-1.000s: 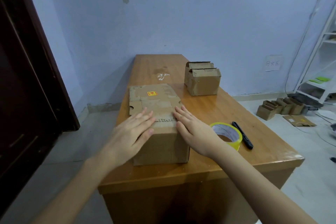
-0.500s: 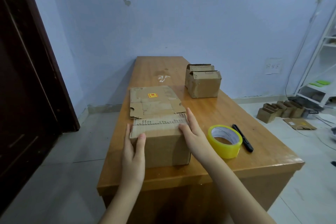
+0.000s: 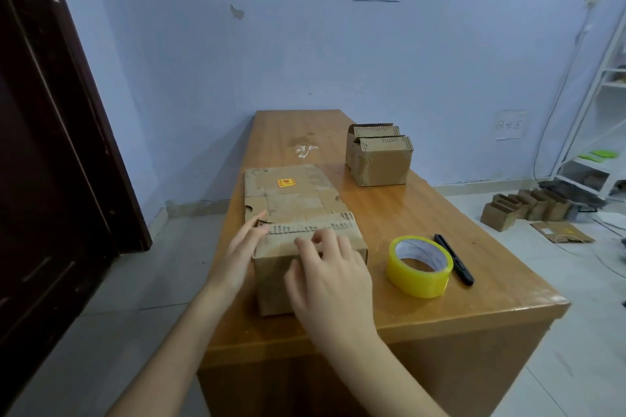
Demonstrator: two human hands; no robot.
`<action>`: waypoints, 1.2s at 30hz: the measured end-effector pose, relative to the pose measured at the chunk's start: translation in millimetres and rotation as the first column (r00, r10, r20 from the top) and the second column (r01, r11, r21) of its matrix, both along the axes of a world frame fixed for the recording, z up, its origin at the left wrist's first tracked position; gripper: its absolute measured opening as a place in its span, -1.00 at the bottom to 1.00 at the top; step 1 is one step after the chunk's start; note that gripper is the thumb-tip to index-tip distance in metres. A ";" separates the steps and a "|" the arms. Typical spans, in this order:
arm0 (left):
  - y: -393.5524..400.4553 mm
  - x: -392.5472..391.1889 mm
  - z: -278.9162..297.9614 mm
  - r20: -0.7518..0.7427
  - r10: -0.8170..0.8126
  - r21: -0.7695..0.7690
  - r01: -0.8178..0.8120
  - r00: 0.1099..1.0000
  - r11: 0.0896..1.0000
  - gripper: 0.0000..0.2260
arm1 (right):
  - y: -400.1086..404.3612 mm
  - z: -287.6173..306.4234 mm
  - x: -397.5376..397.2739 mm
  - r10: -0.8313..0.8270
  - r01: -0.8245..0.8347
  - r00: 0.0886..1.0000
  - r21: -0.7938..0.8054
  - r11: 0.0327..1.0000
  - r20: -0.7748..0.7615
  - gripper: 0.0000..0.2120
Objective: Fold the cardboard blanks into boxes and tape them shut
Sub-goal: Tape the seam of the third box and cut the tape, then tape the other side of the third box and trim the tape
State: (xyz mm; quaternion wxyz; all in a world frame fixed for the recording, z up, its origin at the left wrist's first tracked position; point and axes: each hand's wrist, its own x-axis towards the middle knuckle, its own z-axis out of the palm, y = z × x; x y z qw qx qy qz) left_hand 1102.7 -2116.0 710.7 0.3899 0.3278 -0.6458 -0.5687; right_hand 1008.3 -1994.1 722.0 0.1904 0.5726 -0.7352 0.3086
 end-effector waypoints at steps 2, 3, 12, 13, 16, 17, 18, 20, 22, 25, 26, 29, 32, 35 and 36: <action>1.8 -1.4 -5.2 -0.045 -0.006 0.024 0.007 0.999 1.000 -0.67 | -0.9 -6.6 0.6 -0.026 0.026 1.000 0.072 0.997 -0.006 -0.70; 3.3 -1.1 -7.5 -0.062 0.002 0.021 0.000 0.998 1.000 -0.60 | -0.3 -8.2 -1.1 -0.034 0.034 0.999 0.093 0.995 0.001 -0.69; 22.1 2.9 -12.1 0.114 -0.015 -0.216 0.040 0.993 0.976 -0.62 | 2.9 -3.3 -42.5 0.021 -0.041 0.993 0.167 0.985 0.118 -0.54; 26.5 3.1 -13.2 0.153 -0.016 -0.257 0.056 0.988 0.965 -0.61 | 3.0 -3.7 -50.0 0.046 -0.071 0.990 0.193 0.979 0.134 -0.53; 34.6 0.9 -21.1 0.248 0.068 -0.424 0.045 0.966 0.904 -0.53 | 2.7 -2.6 -70.2 0.117 -0.151 0.980 0.226 0.962 0.158 -0.52; 36.7 -0.8 -23.4 0.269 0.119 -0.498 0.032 0.956 0.867 -0.52 | 2.0 -1.5 -76.0 0.141 -0.180 0.975 0.235 0.955 0.171 -0.52; 38.6 -3.3 -25.1 0.270 0.166 -0.555 0.012 0.949 0.832 -0.51 | 1.5 -0.1 -81.3 0.163 -0.205 0.970 0.249 0.947 0.179 -0.52; 41.1 -9.7 -26.8 0.248 0.221 -0.586 -0.036 0.943 0.810 -0.50 | 0.9 1.8 -92.0 0.182 -0.231 0.964 0.277 0.933 0.191 -0.51; 43.0 -15.3 -26.7 0.244 0.236 -0.577 -0.055 0.940 0.815 -0.49 | 2.9 5.1 -103.9 0.143 -0.206 0.965 0.297 0.932 0.218 -0.48; 41.7 -19.4 -26.2 0.277 0.239 -0.564 -0.044 0.931 0.824 -0.41 | 10.3 9.2 -125.7 -0.034 -0.025 0.985 0.331 0.943 0.171 -0.44; 40.6 -19.8 -25.3 0.288 0.232 -0.549 -0.038 0.929 0.835 -0.35 | 13.2 9.2 -134.2 -0.113 0.070 0.989 0.357 0.931 0.100 -0.42; 39.9 -18.9 -21.5 0.379 0.225 -0.564 0.031 0.897 0.825 -0.25 | 17.6 2.6 -159.7 -0.251 0.239 0.967 0.531 0.813 -0.050 -0.28; 40.6 -17.8 -19.3 0.476 0.245 -0.593 0.102 0.844 0.799 -0.30 | 18.7 -9.6 -174.1 -0.250 0.210 0.968 0.672 0.710 -0.038 -0.11; 43.7 -17.4 -15.4 0.480 0.267 -0.599 0.090 0.835 0.796 -0.32 | 16.9 -19.8 -176.1 -0.235 0.180 0.972 0.608 0.773 0.010 -0.11; 44.8 -17.1 -13.8 0.479 0.279 -0.604 0.082 0.832 0.793 -0.31 | 16.4 -21.6 -175.6 -0.243 0.178 0.969 0.577 0.797 0.037 -0.12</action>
